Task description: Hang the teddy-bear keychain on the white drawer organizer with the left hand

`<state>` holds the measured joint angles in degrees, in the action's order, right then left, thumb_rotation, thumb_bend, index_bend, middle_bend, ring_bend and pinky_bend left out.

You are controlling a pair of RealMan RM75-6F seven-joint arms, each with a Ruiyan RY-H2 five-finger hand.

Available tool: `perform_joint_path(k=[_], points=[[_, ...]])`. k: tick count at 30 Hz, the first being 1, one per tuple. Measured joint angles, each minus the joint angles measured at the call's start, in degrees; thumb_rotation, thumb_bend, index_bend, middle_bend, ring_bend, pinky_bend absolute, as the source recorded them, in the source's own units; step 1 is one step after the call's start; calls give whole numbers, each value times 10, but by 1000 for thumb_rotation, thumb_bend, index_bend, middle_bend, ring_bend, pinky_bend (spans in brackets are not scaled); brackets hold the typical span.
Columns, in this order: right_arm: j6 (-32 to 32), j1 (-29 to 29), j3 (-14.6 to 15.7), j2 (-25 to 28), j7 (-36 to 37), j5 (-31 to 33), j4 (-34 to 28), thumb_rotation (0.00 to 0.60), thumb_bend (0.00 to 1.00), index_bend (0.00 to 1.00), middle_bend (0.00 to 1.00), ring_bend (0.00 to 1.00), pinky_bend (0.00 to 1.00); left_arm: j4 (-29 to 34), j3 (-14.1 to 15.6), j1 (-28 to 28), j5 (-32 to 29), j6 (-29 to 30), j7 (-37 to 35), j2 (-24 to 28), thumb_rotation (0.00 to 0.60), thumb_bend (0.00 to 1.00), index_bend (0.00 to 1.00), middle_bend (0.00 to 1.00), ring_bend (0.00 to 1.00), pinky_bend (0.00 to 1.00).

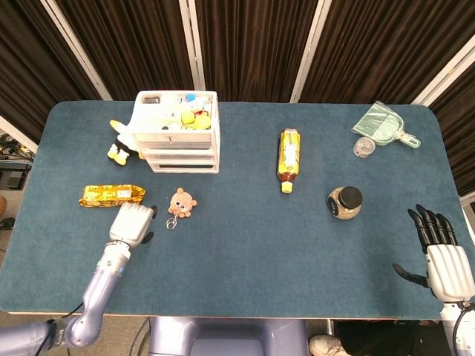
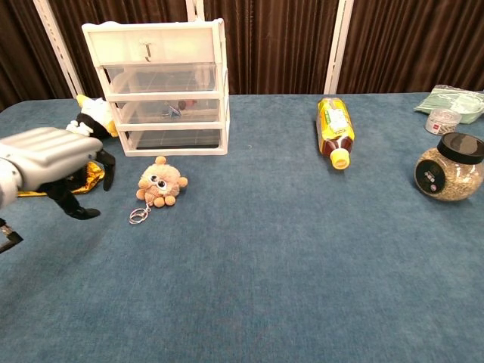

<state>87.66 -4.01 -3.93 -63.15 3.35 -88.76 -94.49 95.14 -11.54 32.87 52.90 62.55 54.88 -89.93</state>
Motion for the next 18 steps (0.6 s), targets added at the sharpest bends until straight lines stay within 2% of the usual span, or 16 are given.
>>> perform_joint_path(k=[9, 18], points=[[3, 1, -1, 0, 7, -1, 0, 600, 6, 0, 0, 0, 0, -88, 7, 35, -21, -2, 0, -68, 600, 242, 471, 1000, 934, 800], [4, 0, -2, 0, 12, -2, 0, 600, 6, 0, 0, 0, 0, -127, 17, 53, -32, -9, -20, -104, 600, 309, 483, 1000, 932, 800]])
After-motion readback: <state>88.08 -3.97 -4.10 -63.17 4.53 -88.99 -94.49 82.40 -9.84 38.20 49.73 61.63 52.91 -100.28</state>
